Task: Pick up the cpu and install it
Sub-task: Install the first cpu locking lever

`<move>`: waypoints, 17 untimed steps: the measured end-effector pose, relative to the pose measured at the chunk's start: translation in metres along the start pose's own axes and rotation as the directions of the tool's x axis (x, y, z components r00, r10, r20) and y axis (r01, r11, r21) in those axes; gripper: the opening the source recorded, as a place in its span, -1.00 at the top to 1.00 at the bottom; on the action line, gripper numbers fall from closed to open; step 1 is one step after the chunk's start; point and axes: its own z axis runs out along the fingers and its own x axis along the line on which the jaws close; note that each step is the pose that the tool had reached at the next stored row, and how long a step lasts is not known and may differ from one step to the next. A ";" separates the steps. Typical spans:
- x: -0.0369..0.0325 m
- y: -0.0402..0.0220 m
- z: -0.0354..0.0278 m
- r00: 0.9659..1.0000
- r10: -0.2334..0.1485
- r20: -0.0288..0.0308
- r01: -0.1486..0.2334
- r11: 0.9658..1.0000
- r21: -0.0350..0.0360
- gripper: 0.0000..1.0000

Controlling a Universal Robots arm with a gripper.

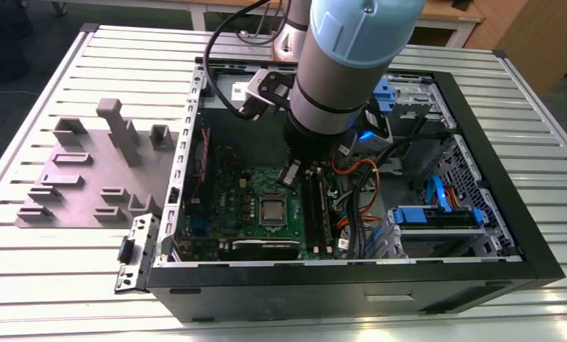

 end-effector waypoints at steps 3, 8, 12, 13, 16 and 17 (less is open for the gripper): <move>0.0000 0.0008 -0.0017 1.000 -0.012 -0.001 0.012 1.000 0.000 0.80; 0.0006 0.0015 -0.0024 0.999 -0.036 0.000 0.036 0.999 0.005 0.80; 0.0013 0.0012 -0.0024 0.997 -0.076 -0.002 0.076 0.997 0.004 0.80; 0.0014 0.0011 -0.0025 0.996 -0.085 -0.003 0.085 0.996 0.003 0.80; 0.0026 0.0004 -0.0027 0.996 -0.094 -0.004 0.094 0.996 0.001 0.80; 0.0033 0.0000 -0.0029 0.996 -0.094 -0.004 0.094 0.996 0.001 0.80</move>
